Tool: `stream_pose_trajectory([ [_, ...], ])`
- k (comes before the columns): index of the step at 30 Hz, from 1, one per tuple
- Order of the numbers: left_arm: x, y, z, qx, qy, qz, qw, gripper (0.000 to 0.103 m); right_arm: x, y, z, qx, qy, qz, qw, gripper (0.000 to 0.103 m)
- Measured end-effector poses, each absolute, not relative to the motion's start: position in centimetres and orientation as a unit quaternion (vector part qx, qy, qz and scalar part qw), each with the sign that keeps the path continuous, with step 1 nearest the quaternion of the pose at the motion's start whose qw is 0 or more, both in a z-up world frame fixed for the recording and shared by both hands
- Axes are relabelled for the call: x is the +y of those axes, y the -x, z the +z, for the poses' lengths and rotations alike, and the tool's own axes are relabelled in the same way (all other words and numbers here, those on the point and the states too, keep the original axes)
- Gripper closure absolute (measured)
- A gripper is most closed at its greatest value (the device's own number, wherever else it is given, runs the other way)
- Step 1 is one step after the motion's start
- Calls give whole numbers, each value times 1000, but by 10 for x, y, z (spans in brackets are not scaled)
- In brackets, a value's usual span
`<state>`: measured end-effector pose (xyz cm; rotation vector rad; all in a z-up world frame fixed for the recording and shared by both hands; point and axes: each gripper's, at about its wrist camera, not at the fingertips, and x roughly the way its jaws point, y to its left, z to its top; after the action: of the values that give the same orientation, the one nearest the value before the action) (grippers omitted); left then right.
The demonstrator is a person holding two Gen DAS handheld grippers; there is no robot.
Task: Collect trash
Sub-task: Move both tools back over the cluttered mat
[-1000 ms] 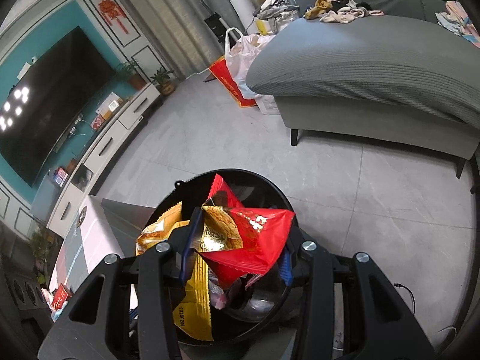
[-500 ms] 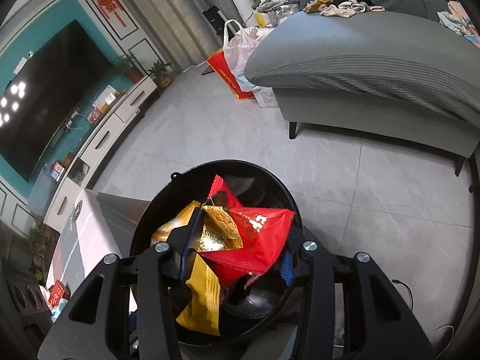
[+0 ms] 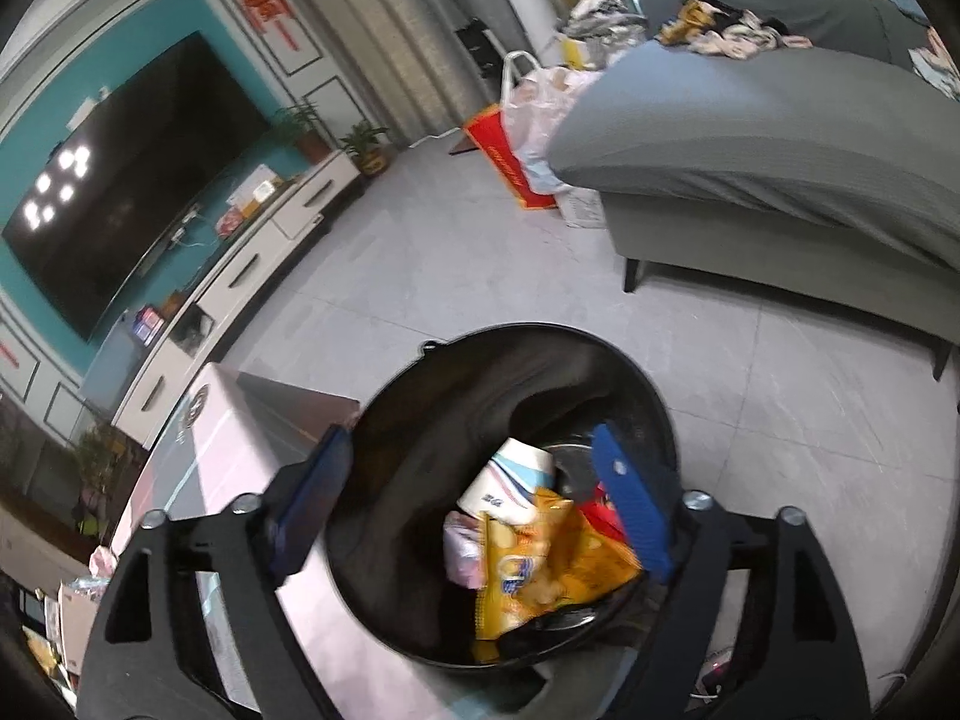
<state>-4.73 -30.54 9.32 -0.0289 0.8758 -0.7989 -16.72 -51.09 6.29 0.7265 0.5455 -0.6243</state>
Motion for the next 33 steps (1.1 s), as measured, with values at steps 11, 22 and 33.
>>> stream_pose_trajectory([
  [11,-82,30,137,346,53,-130,928,4,-399,116,114,233,-230,-204,922,3],
  [22,68,13,69,392,143,-13,909,4,-265,48,98,275,-119,-35,953,3],
  [33,67,0,26,454,150,-13,878,35,-186,-46,109,331,-59,100,936,3],
])
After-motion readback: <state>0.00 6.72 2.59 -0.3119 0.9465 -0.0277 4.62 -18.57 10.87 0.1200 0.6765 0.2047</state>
